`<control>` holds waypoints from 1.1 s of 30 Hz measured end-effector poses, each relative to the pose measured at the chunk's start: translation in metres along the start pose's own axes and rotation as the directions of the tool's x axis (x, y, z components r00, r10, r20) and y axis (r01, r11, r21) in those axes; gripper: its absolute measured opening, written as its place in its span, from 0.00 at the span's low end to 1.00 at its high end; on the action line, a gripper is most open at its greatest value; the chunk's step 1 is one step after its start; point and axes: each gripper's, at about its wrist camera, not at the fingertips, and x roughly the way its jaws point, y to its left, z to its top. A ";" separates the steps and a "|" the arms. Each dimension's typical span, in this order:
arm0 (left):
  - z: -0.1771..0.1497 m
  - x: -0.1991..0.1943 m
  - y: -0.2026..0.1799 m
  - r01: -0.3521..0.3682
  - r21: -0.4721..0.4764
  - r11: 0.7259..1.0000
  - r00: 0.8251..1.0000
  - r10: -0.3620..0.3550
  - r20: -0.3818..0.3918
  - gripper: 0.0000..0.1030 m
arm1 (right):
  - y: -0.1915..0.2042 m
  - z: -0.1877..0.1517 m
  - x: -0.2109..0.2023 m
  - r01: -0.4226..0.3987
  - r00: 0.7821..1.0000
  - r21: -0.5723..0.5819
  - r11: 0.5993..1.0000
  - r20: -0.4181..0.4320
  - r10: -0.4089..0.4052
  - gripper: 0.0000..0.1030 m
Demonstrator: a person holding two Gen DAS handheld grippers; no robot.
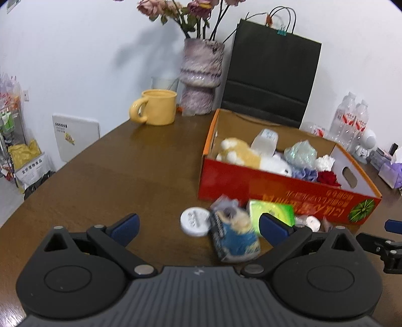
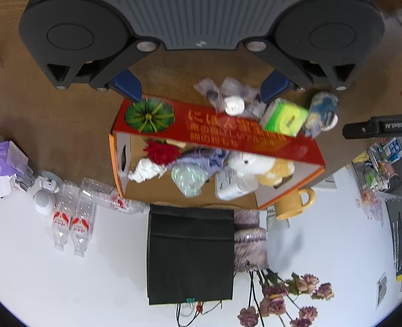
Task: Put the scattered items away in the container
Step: 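Withdraw both tools from the box toward the remaining items, then grasp the blue-wrapped packet with the left tool while the right tool grasps a clear sachet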
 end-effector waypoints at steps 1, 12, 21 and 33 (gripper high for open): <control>-0.002 0.000 0.001 -0.002 -0.002 1.000 1.000 0.002 -0.004 1.00 | 0.000 -0.003 0.001 0.003 1.000 -0.005 1.000 -0.004 -0.003 0.98; -0.007 0.008 0.006 -0.020 -0.008 1.000 0.999 0.019 -0.030 1.00 | -0.005 -0.018 0.011 -0.020 1.000 -0.019 1.000 -0.017 0.019 0.91; -0.004 0.025 0.003 -0.026 -0.024 0.999 0.999 0.026 -0.029 1.00 | -0.004 -0.008 0.032 -0.030 0.999 -0.014 0.999 -0.012 0.030 0.70; -0.004 0.039 -0.017 0.045 0.020 0.999 0.998 -0.044 -0.054 0.83 | -0.001 0.006 0.067 -0.050 0.997 0.033 0.998 -0.059 0.052 0.44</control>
